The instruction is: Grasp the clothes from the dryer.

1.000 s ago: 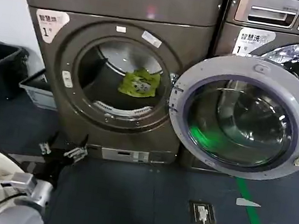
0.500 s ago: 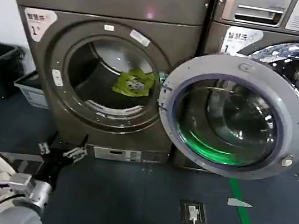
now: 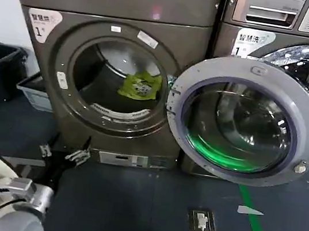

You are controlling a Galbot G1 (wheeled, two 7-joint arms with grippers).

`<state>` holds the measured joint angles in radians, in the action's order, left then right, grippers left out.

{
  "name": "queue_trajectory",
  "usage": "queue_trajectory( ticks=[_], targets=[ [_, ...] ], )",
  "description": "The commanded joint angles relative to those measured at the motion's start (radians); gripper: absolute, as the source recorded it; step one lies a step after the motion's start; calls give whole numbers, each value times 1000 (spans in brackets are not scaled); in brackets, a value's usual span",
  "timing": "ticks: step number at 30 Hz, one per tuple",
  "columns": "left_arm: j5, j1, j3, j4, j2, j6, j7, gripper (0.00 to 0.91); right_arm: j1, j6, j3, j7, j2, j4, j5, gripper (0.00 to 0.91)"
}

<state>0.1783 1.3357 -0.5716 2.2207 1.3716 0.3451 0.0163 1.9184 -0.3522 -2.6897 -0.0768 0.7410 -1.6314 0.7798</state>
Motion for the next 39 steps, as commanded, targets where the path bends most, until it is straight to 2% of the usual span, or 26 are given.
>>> queue_trajectory(
  ticks=[1,39],
  targets=[
    [2,1,-3,0,-7,-1,-1,907,2,8,0,-2,2,-5,5,907],
    [6,-4,-12,-3,-3,2,-1,907,-9,19,8,-26,3,-9,-1,907]
  ],
)
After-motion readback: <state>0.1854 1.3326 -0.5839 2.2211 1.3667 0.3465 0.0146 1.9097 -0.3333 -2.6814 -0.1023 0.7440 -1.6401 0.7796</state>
